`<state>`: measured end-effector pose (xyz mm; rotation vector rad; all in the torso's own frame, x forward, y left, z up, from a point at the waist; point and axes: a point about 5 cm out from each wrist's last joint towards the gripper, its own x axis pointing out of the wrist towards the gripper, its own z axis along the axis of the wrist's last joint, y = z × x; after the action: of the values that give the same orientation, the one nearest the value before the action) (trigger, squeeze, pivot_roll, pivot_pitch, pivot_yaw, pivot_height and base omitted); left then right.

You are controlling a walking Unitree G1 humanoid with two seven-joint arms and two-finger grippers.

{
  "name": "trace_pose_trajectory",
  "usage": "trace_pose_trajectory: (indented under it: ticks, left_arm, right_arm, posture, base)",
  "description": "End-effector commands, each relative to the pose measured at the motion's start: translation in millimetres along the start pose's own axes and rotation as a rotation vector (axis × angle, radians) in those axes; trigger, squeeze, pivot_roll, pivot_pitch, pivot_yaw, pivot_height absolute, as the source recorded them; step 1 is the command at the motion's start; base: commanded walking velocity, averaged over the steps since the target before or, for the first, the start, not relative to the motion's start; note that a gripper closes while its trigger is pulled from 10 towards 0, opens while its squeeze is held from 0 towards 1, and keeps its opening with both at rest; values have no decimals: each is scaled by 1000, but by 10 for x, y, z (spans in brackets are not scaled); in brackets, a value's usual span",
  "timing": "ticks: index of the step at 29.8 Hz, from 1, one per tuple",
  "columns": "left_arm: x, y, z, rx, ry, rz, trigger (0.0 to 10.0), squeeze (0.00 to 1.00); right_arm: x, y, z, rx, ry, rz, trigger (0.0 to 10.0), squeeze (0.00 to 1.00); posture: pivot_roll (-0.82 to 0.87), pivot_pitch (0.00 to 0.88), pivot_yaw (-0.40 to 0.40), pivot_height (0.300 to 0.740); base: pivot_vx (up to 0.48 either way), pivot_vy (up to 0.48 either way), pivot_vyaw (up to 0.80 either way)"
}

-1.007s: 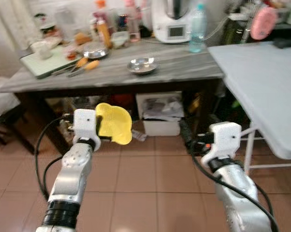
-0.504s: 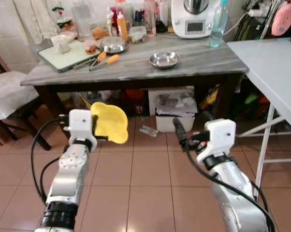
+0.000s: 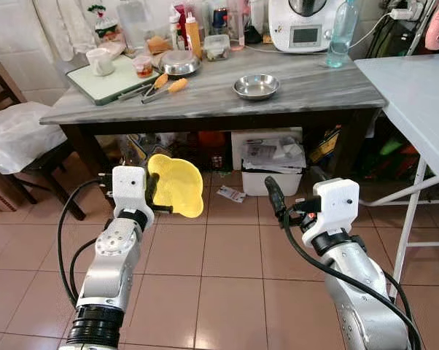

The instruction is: Setting the table

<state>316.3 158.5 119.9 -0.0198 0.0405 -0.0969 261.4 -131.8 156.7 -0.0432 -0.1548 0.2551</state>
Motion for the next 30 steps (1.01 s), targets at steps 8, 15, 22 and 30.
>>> trace_pose_trajectory:
  ticks: [8,15,22,30]
  left_arm:
    - [-1,87,73,0,-27,14,10000,0]
    - [4,92,91,-3,-28,4,10000,0]
    - [4,56,69,-7,-20,-12,10000,0]
    - [10,41,65,-9,-16,-20,10000,0]
  right_arm:
    - [47,49,9,14,-13,6,10000,0]
    - [77,48,7,26,-13,2,10000,0]
    - [57,44,-2,22,-14,-3,10000,0]
    - [52,33,9,6,-18,-4,10000,0]
  posture:
    - [-33,0,94,740]
    - [-32,0,99,740]
    - [-40,0,104,740]
    - [-45,0,102,740]
  base:
    - [293,0,0]
    - [297,0,-253]
    - [303,0,-332]
    - [308,0,0]
